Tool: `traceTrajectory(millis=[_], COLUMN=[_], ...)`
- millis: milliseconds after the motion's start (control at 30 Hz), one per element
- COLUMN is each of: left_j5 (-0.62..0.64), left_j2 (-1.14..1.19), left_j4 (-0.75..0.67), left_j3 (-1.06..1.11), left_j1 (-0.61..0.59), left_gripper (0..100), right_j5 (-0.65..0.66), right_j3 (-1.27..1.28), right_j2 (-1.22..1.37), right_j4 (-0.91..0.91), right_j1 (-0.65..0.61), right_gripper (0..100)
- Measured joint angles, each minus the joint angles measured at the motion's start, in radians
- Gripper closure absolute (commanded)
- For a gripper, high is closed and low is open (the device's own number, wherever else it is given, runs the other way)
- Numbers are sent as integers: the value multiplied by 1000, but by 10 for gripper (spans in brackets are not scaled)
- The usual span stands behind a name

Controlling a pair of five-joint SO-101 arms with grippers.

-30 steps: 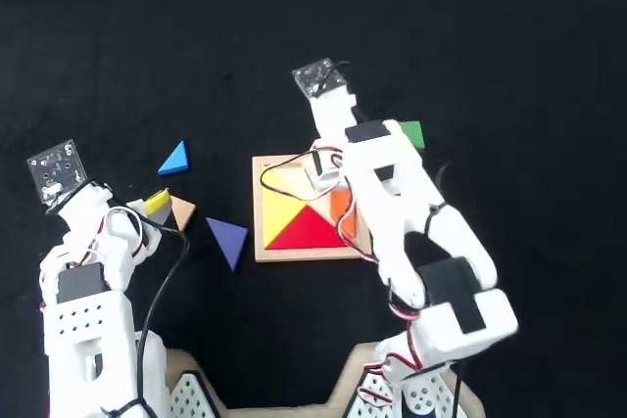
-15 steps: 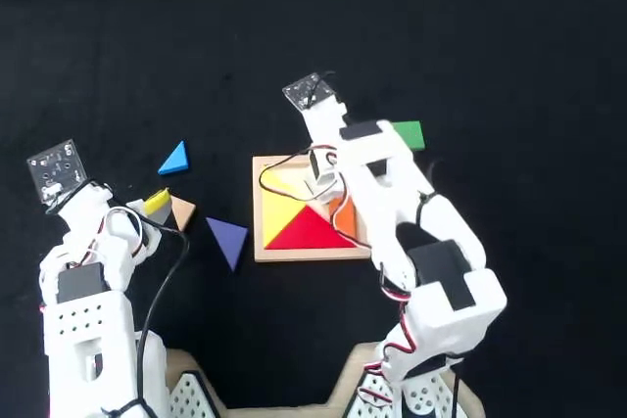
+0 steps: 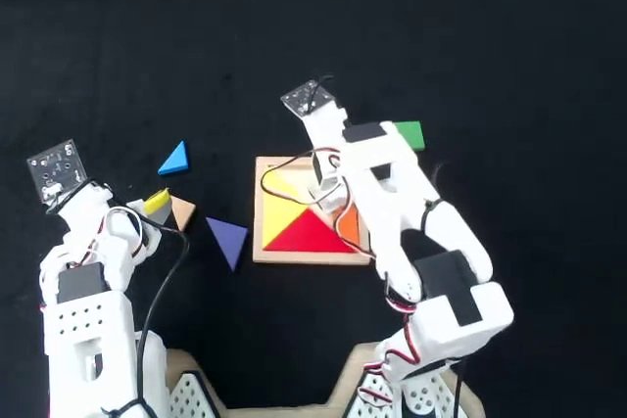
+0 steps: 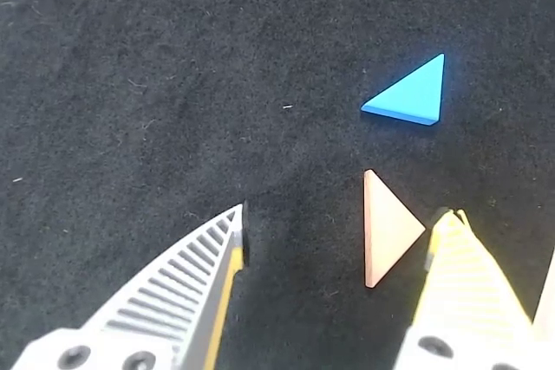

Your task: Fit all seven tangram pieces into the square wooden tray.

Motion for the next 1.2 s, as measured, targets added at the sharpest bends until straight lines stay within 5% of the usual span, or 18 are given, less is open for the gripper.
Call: traceTrajectory(millis=[700,833,1000,1200], left_j5=[0,0,-5,-158], left_j2=[0,0,0,0], left_j4=[0,0,0,160], left_j3=[0,0,0,-58], left_j1=[0,0,0,95], left_gripper=[668,668,668,668], right_j5=[0,2,-17,-239], right_j3=[43,43,89,322], right_j2=[-86,-89,-258,-379], right_j4=[6,6,-32,-351], right_j1=[0,14,184,397], right_gripper=[909,982,987,987])
